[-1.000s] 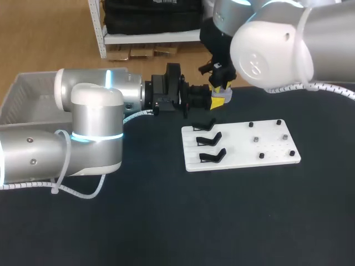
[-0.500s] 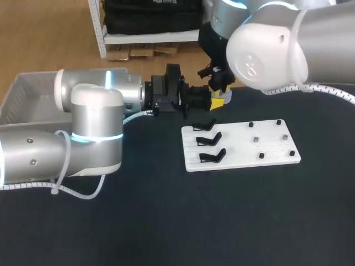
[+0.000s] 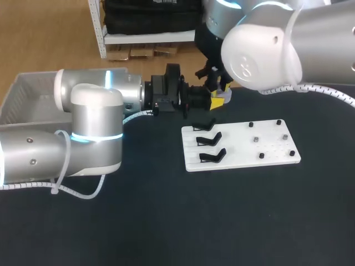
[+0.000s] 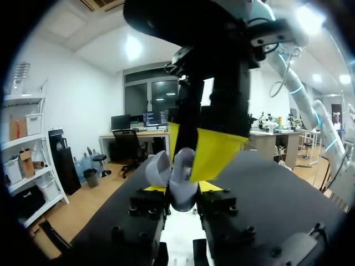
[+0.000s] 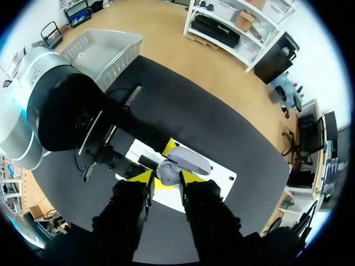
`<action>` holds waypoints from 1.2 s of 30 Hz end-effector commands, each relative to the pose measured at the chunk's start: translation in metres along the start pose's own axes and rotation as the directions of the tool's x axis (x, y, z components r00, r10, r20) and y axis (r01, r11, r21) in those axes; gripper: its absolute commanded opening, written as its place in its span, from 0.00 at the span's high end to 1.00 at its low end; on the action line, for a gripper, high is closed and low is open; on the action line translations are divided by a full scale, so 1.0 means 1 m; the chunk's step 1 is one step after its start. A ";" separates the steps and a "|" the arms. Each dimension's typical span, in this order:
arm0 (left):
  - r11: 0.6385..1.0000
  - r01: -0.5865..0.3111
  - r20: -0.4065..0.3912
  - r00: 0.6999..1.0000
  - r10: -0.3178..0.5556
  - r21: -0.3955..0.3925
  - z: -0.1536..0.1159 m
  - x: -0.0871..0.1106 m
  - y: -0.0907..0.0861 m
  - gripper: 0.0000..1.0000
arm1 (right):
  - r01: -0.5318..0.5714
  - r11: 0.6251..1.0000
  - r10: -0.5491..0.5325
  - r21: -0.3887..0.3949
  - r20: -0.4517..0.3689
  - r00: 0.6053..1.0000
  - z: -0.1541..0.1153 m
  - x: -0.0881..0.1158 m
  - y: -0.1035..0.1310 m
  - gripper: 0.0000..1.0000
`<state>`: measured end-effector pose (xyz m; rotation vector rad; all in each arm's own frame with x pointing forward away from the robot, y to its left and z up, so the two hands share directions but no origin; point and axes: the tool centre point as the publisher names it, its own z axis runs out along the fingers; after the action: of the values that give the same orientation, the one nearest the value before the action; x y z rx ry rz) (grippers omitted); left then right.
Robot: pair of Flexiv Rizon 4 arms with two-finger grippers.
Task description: Pick up each earbud case from the left stands, insert the matching earbuds, close the lid, and place the case in the box.
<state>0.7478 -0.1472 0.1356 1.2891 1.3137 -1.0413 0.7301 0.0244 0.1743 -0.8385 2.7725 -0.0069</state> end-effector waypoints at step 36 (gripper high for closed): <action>1.000 -0.005 0.006 1.000 0.005 -0.007 0.000 0.000 -0.002 1.00 | -0.127 0.992 0.125 0.011 0.123 0.984 -0.006 -0.053 -0.036 0.61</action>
<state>0.7475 -0.1479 0.1366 1.2897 1.3131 -1.0414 0.7718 0.0201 0.2075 -0.6386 2.6831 0.0371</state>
